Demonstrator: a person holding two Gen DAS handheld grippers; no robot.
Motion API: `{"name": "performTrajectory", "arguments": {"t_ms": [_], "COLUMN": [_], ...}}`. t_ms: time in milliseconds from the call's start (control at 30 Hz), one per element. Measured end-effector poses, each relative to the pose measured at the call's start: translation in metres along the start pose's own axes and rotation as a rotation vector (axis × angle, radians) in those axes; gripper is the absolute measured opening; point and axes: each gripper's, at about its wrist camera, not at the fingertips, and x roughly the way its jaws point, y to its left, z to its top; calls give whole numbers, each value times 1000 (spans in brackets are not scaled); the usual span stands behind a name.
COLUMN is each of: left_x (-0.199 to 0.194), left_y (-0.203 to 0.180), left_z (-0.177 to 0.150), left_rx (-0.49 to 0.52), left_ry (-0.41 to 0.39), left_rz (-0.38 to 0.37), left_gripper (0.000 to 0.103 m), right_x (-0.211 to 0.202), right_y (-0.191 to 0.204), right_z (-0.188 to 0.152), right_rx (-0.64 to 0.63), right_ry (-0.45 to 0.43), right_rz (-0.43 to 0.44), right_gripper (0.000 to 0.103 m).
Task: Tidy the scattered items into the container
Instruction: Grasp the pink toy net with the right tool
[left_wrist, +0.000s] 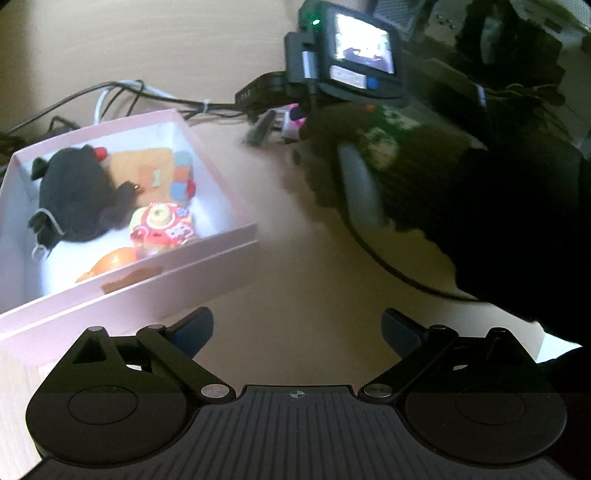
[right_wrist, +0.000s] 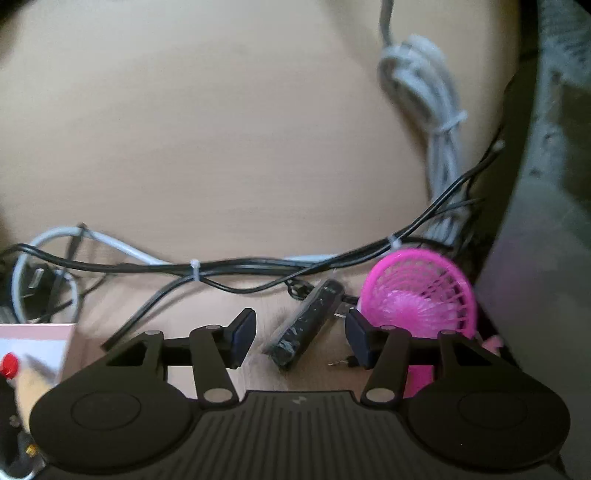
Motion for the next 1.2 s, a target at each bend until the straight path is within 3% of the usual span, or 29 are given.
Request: {"name": "performTrajectory", "arguments": {"t_ms": [33, 133, 300, 400, 533, 633, 900, 1000, 1200], "left_x": [0, 2, 0, -3, -5, -7, -15, -15, -11], "left_y": [2, 5, 1, -1, -6, -14, -38, -42, -37], "left_z": [0, 1, -1, -3, -6, -9, -13, -14, -12], "left_rx": [-8, -12, -18, -13, 19, 51, 109, 115, 122], "left_ry": [-1, 0, -4, -7, 5, 14, -24, -35, -47], "left_rz": [4, 7, 29, 57, 108, 120, 111, 104, 99], "left_gripper": [100, 100, 101, 101, 101, 101, 102, 102, 102], "right_x": [5, 6, -37, -77, -123, -150, -162, -142, -85], "right_y": [2, 7, 1, -8, -17, -29, -53, -44, -18], "right_z": [0, -5, -21, -35, -64, -81, -83, -68, -38], "right_rx": [-20, -77, -87, -96, -160, -188, -186, -218, -278], "right_ry": [12, 21, 2, -19, -2, 3, -86, -123, -170], "right_rz": [0, 2, 66, 151, 262, 297, 118, 53, -87], "right_gripper": [38, 27, 16, 9, 9, 9, 11, 20, 20]}}
